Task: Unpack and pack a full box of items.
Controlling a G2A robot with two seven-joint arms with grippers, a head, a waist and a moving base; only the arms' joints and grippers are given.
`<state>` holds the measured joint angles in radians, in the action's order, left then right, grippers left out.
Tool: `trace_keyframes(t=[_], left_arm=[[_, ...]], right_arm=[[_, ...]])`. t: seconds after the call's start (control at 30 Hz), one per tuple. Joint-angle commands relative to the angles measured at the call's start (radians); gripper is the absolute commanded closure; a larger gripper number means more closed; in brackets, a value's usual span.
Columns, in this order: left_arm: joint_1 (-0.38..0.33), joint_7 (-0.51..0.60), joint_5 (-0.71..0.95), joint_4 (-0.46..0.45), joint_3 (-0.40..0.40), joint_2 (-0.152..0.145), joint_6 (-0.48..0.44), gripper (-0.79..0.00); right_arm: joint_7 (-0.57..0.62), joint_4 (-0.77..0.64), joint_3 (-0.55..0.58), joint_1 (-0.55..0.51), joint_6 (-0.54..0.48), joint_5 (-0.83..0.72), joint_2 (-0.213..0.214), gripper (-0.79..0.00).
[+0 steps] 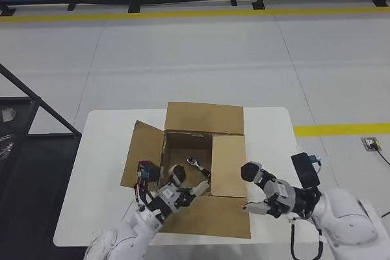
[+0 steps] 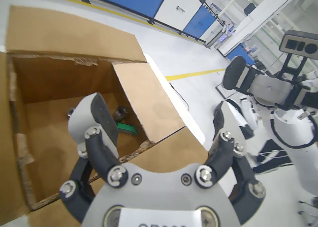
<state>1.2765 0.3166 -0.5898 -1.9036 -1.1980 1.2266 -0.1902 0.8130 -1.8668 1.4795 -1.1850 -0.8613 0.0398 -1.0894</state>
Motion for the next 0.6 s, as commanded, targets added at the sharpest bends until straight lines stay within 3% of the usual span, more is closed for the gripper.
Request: trace_keyframes(t=[0.0,0.13,0.27,0.57], left_arm=[[-0.089,0.085,0.138,0.090,0.031,0.011,0.041,-0.785],[-0.225,0.215,0.324,0.234,0.085,0.031,0.112,-0.785],[-0.326,0.303,0.425,0.354,0.121,0.047,0.183,-0.785],[-0.458,0.414,0.536,0.539,0.192,0.075,0.154,-0.785]], right_arm=[[0.004,-0.011,0.034,-0.026,-0.049,-0.055,0.008,-0.785],[0.012,-0.009,0.093,-0.090,-0.133,-0.181,0.025,-0.785],[-0.005,-0.018,0.149,-0.150,-0.151,-0.273,0.048,-0.785],[-0.005,-0.068,0.203,-0.222,-0.151,-0.366,0.093,-0.785]])
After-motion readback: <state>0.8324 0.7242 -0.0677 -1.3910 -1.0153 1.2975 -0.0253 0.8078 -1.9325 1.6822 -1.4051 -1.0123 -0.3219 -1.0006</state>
